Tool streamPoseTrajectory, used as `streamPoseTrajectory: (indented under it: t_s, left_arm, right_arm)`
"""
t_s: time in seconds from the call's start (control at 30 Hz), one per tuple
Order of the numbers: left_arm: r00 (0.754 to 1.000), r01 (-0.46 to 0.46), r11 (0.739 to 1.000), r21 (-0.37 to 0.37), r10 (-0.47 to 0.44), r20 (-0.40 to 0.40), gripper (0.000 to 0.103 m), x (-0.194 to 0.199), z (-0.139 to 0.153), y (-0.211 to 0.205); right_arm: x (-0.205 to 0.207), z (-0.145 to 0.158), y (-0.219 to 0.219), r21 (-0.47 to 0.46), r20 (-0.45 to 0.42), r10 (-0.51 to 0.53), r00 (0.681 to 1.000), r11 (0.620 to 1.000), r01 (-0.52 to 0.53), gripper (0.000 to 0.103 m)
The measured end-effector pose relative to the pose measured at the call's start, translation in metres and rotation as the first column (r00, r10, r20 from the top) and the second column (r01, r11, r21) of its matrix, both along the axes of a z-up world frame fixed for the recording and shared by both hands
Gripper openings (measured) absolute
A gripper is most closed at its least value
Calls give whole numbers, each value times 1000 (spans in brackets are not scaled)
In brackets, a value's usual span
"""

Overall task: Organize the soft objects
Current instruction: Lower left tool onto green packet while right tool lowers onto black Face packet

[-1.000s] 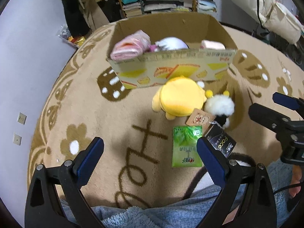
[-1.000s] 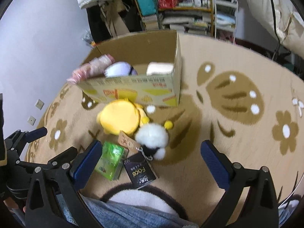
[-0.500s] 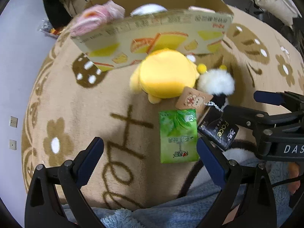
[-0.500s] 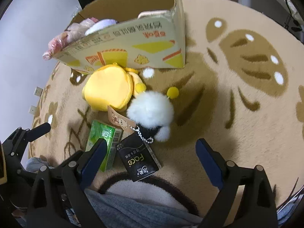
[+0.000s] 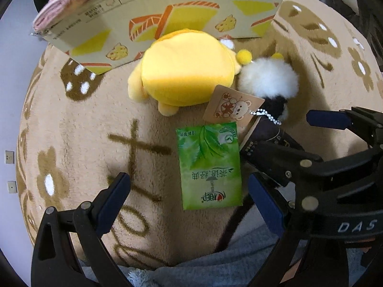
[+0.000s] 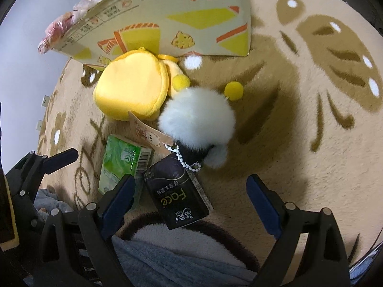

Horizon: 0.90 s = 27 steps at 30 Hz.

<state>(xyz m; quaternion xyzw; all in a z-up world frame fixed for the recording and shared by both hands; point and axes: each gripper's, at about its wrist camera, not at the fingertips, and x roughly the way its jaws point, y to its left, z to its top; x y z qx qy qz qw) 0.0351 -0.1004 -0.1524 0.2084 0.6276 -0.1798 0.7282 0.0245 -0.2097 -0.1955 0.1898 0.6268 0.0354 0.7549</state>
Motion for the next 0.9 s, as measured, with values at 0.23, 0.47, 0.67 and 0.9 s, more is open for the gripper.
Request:
streamPoseTrajectory:
  t_s: [0.23, 0.47, 0.67, 0.9]
  left_arm:
    - [1000, 5, 1000, 24, -4, -30, 97, 1, -13, -7]
    - [999, 12, 999, 39, -10, -36, 97, 8, -22, -10]
    - [999, 17, 998, 53, -15, -40, 97, 8, -28, -9]
    - [999, 32, 994, 101, -30, -18, 97, 9, -38, -9]
  right_arm:
    - [3, -9, 3, 20, -28, -2, 1000, 1000, 2, 98]
    - [3, -12, 5, 13, -36, 7, 999, 1000, -6, 98]
    - [5, -17, 11, -12, -48, 17, 999, 1000, -18, 98]
    - [9, -22, 20, -41, -61, 21, 998, 999, -23, 99]
